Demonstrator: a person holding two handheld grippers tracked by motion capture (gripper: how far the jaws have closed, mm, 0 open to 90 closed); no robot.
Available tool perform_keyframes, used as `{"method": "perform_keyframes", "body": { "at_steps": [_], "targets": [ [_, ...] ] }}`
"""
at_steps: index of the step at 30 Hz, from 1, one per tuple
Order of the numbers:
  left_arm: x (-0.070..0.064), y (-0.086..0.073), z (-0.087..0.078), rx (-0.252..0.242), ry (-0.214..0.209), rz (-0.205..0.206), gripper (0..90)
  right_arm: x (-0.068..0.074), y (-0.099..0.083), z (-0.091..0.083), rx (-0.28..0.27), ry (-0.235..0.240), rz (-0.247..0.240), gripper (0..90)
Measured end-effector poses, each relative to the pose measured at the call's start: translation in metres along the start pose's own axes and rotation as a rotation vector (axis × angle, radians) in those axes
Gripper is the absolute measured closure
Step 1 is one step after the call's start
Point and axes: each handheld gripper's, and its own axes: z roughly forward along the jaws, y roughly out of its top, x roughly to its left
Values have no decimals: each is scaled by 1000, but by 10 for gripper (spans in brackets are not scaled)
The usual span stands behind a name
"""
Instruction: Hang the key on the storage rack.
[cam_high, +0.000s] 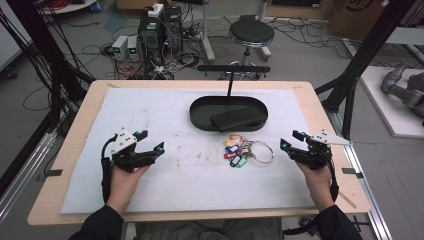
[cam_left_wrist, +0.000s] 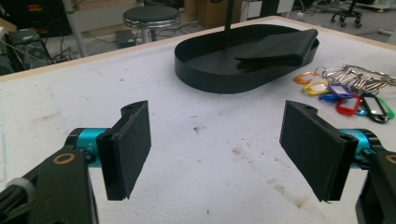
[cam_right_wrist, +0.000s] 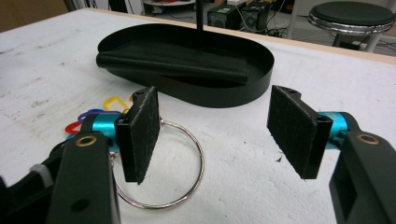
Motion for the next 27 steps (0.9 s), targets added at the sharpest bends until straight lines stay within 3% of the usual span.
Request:
{"method": "perform_keyframes", "body": {
  "at_steps": [4, 10, 21, 27],
  "targets": [
    [2, -3, -3, 7, 17, 3, 249, 1, -1, 4, 17, -1, -6, 352],
    [5, -6, -9, 9, 31, 2, 249, 1, -5, 15, 86, 9, -11, 389],
    [6, -8, -7, 13, 38, 2, 249, 0, -15, 45, 281, -13, -31, 644],
    [6, -8, -6, 13, 36, 0, 249, 2, -18, 52, 344, -20, -16, 701]
  ]
}}
